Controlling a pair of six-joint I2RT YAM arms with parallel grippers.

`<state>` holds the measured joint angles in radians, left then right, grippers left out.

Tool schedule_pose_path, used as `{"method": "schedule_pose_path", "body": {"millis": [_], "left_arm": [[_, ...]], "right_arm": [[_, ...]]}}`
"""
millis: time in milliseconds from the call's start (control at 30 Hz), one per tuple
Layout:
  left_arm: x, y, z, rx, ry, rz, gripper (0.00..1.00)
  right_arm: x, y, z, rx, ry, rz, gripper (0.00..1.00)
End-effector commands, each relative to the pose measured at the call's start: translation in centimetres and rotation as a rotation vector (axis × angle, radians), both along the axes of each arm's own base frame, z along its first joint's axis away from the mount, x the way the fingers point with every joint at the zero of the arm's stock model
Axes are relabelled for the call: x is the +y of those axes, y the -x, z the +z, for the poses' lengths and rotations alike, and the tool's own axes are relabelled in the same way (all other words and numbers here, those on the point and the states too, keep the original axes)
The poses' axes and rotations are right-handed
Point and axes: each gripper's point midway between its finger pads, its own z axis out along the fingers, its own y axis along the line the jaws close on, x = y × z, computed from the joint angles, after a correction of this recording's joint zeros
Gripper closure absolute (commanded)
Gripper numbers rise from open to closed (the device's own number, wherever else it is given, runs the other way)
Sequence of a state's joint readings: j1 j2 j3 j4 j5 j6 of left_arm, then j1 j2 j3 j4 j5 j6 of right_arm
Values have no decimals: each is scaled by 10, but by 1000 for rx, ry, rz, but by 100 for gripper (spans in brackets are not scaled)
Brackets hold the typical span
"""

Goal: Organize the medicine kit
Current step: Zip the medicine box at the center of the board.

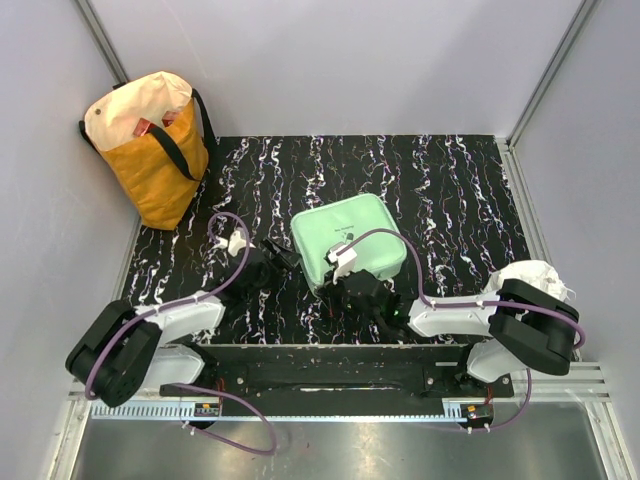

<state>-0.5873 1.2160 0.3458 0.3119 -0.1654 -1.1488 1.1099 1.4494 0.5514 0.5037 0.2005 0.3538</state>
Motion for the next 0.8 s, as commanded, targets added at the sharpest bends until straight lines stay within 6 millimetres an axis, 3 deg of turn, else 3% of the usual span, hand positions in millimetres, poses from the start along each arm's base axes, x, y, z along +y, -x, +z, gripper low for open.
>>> {"method": "schedule_pose_path", "body": {"millis": [0,67,200,267,400,633,767], "left_arm": [[-34,-10,29,-74,139,-92,20],[-35,-7,36,-105,163,-95,25],[-20,5,47,-166,154,-54,20],[-14,3,63,-251,143,-53,19],[-30,-1,86,-324,108,-153,19],[-72,-18,61,-242,100,-283,24],[-86,-21,37,-152,7,-356,47]], "right_arm": [[19,16,13,-16,-25,117,100],[19,16,10,-16,-6,121,100],[16,16,6,-7,-3,108,100],[17,17,6,-3,-8,112,100],[21,18,8,5,-22,122,100],[15,17,13,-13,-44,101,100],[16,20,9,-10,-27,123,100]]}}
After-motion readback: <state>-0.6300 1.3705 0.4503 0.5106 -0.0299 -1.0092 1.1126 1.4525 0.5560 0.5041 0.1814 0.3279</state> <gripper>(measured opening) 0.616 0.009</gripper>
